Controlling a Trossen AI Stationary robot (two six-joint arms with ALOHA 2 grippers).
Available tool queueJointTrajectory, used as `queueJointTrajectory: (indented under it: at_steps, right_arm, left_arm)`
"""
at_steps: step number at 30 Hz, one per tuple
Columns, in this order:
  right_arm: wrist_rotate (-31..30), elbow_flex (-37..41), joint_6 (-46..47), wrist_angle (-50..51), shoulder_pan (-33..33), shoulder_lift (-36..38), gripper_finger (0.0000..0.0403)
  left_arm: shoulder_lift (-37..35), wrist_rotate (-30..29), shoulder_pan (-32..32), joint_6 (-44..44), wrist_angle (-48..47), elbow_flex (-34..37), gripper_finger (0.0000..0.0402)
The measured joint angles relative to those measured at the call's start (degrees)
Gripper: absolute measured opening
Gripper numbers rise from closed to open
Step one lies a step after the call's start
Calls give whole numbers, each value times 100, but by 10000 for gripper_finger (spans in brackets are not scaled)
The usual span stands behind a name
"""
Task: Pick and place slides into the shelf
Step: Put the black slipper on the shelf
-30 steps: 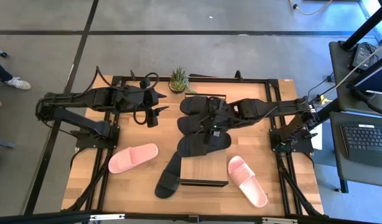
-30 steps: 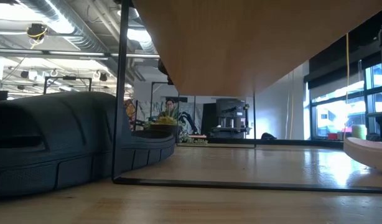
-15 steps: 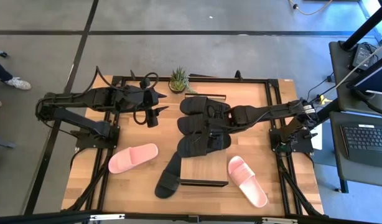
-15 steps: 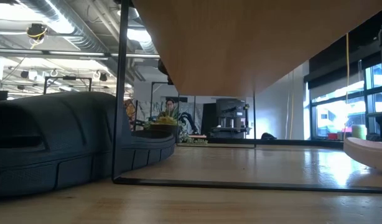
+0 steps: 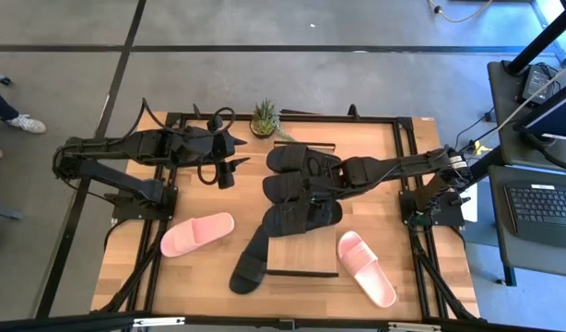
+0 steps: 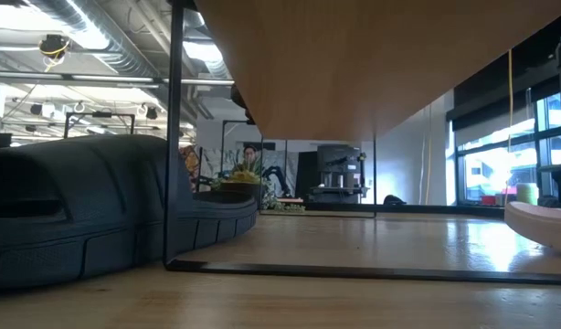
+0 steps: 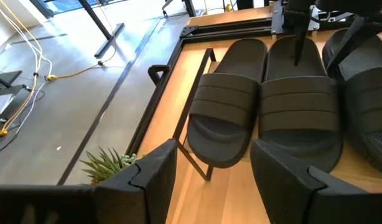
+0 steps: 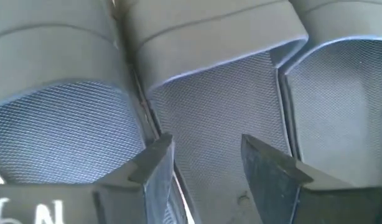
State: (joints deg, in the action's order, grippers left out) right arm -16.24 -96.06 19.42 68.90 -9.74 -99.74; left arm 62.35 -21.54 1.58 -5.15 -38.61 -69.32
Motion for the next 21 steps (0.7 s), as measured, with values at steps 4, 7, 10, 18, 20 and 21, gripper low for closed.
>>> queueJointTrajectory:
  at_steps: [4, 7, 10, 18, 20, 21]
  right_arm:
    - [-3, -1, 142, 35, -22, 0, 187]
    - [-1, -1, 338, 174, -22, 0, 187]
    - [-1, -1, 490, 297, -44, 4, 187]
    - [141, -1, 711, 498, -136, 7, 187]
    - [145, -1, 736, 564, -140, 9, 187]
    - [147, -1, 737, 571, -140, 9, 187]
  left_arm:
    - [0, 0, 2, 0, 0, 0, 195]
    - [0, 0, 2, 0, 0, 0, 195]
    - [0, 0, 1, 0, 0, 0, 195]
    - [0, 0, 0, 0, 1, 0, 195]
    - [0, -2, 0, 0, 0, 0, 195]
    - [0, -1, 0, -1, 1, 0, 195]
